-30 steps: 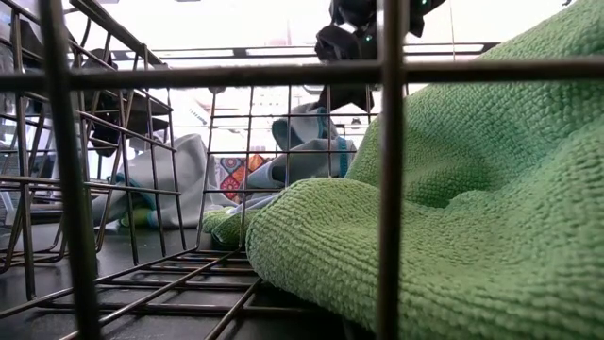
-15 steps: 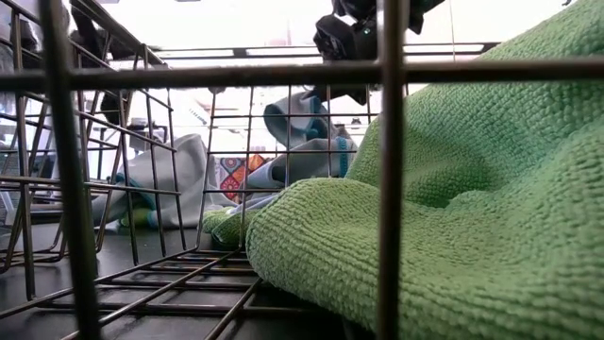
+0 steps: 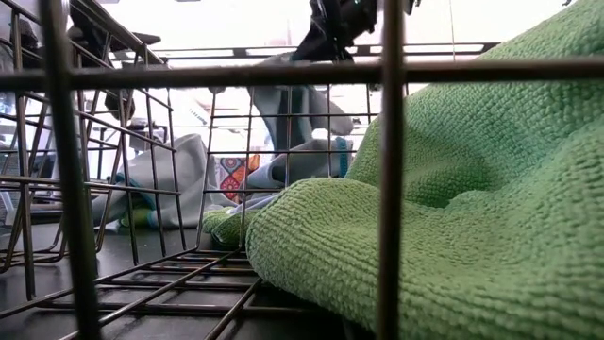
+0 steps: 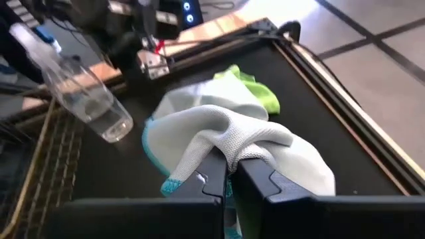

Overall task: Sort microfiber towel by color & place in baskets
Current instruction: Put the top right blue towel into the left wire basket

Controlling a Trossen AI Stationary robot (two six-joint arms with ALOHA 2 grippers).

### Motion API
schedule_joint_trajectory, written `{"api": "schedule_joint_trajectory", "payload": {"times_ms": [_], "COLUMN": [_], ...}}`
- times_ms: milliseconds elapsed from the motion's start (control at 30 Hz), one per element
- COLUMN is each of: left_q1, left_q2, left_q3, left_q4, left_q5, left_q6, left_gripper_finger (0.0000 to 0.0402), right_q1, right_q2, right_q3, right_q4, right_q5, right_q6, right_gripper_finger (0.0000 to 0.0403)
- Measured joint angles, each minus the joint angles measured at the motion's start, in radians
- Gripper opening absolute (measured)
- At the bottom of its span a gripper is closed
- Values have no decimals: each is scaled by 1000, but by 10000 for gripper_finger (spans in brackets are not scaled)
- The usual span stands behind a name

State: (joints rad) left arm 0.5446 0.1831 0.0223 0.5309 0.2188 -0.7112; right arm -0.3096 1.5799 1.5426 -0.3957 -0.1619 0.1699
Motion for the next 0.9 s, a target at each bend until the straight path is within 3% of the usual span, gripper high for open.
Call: {"api": "schedule_joint_trajectory", "payload": {"times_ms": [233, 433, 600, 767, 900], "left_q1": [-3, -15, -19, -19, -18], "left_q2": [112, 232, 319, 383, 422], "left_q3": [0, 0, 0, 1, 1], "left_q4": [94, 329, 403, 391, 395], "left_q5": [14, 240, 327, 247, 39], "left_q6": [24, 95, 117, 151, 157], "left_gripper_finger": [139, 139, 139, 139, 139], "right_q1": [16, 35, 35, 35, 37], "right_q2": [3, 4, 4, 5, 5], "right_q3": [36, 39, 39, 39, 39], "right_q4": [21, 33, 34, 33, 18], "right_q5": [-3, -4, -4, -4, -4], "right_q6": [5, 4, 3, 3, 5], "right_gripper_finger": [9, 9, 9, 9, 9]}}
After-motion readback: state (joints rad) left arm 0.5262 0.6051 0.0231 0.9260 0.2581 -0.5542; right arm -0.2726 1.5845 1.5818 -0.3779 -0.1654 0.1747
